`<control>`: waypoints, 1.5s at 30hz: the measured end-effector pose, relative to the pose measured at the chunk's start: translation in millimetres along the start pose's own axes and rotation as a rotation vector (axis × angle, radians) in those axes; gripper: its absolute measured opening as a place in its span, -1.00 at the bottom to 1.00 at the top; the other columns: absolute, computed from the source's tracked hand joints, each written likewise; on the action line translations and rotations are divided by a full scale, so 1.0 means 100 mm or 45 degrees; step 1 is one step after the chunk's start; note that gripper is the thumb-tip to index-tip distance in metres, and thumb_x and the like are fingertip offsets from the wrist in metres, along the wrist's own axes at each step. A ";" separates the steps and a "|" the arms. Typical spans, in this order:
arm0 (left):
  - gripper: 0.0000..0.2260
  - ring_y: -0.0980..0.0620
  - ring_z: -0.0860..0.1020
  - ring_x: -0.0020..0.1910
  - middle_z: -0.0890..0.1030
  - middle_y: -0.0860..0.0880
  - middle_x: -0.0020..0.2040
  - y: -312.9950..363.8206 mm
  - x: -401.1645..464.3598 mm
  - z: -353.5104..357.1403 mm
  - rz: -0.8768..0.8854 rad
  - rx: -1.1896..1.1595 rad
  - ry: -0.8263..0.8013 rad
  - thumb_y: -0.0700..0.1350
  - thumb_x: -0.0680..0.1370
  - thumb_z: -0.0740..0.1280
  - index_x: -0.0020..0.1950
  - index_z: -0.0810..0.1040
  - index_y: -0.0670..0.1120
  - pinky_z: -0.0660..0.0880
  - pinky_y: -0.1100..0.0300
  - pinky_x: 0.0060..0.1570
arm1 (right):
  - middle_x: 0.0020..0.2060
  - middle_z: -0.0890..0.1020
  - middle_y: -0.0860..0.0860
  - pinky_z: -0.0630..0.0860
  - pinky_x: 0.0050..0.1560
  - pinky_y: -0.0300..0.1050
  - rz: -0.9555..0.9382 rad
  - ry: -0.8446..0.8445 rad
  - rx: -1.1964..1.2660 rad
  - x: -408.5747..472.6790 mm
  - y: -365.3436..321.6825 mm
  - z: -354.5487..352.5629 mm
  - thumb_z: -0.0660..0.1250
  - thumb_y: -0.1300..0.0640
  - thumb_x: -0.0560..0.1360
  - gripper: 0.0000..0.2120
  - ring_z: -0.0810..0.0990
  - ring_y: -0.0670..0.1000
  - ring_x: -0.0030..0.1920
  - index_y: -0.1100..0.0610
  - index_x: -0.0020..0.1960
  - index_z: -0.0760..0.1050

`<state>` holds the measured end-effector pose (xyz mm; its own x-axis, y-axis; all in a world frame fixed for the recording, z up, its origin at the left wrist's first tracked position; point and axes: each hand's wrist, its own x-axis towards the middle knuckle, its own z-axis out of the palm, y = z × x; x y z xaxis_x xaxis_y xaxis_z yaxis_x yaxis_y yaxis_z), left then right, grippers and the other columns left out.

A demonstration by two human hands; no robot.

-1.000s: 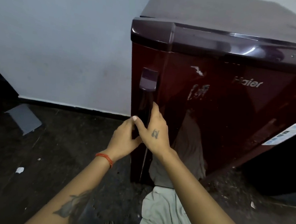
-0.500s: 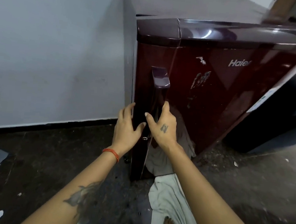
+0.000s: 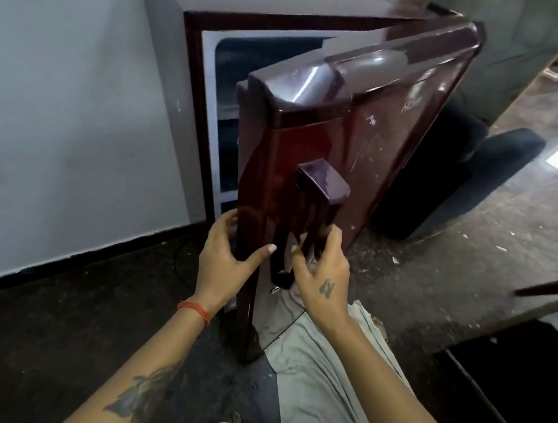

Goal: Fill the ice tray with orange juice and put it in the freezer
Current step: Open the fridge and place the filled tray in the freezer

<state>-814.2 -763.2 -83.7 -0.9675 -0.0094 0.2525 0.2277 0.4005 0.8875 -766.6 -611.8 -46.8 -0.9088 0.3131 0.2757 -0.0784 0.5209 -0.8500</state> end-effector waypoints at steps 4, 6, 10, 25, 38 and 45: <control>-0.37 0.23 0.46 0.15 0.42 0.14 0.15 0.14 -0.30 0.20 0.096 -0.010 -0.042 0.33 0.26 0.45 0.24 0.33 0.20 0.41 0.36 0.11 | -0.10 0.57 -0.10 0.45 -0.12 -0.36 0.054 0.109 0.006 -0.22 0.10 -0.32 0.34 0.18 0.44 -0.72 0.57 -0.14 -0.08 0.04 0.09 0.34; -0.33 0.14 0.47 0.14 0.41 0.12 0.13 0.23 -0.44 0.33 0.119 0.001 -0.076 0.34 0.25 0.45 0.25 0.35 0.12 0.46 0.27 0.10 | -0.11 0.56 -0.13 0.40 -0.16 -0.48 0.087 0.165 0.002 -0.30 0.13 -0.50 0.35 0.17 0.44 -0.73 0.56 -0.15 -0.08 0.02 0.07 0.35; -0.30 0.08 0.48 0.10 0.41 0.09 0.08 0.44 -0.74 0.57 0.107 0.037 -0.119 0.31 0.24 0.47 0.24 0.39 -0.02 0.50 0.15 0.09 | 0.00 0.58 -0.04 0.51 0.10 -0.17 0.159 0.203 0.023 -0.48 0.20 -0.91 0.35 0.18 0.45 -0.61 0.56 -0.06 0.06 0.06 0.25 0.35; -0.49 0.00 0.47 0.24 0.40 -0.06 0.33 1.29 -1.46 1.29 0.518 0.167 -0.637 -0.14 0.48 0.39 0.40 0.36 -0.07 0.49 0.06 0.17 | 0.48 0.13 0.16 0.29 0.31 -0.08 -0.048 0.267 -0.551 -1.40 0.34 -1.81 0.33 0.20 0.44 -0.37 0.29 0.14 0.39 0.05 0.46 0.22; -0.16 -0.34 -0.06 0.50 0.09 -0.20 0.53 1.93 -0.95 2.49 1.087 0.405 -0.494 -0.14 0.41 0.47 0.53 0.01 -0.10 -0.06 -0.30 0.44 | 0.48 -0.34 0.09 0.17 0.40 -0.10 0.265 0.197 -0.688 -1.03 1.10 -2.79 0.32 0.06 0.48 -0.17 0.00 0.13 0.51 0.13 0.52 -0.16; -0.25 -0.28 0.06 0.51 0.18 -0.15 0.53 2.18 -0.88 3.23 1.272 0.500 -0.449 0.00 0.46 0.37 0.51 0.05 -0.18 -0.22 -0.21 0.44 | 0.52 -0.17 0.09 0.26 0.40 -0.01 0.424 0.312 -0.631 -0.59 1.51 -3.22 0.34 0.11 0.47 -0.16 0.08 0.13 0.50 0.03 0.52 -0.16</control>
<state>-714.5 -378.9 -37.2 -0.3624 0.7108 0.6028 0.9266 0.3447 0.1506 -593.0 -295.9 -46.8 -0.7275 0.6628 0.1775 0.4433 0.6515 -0.6157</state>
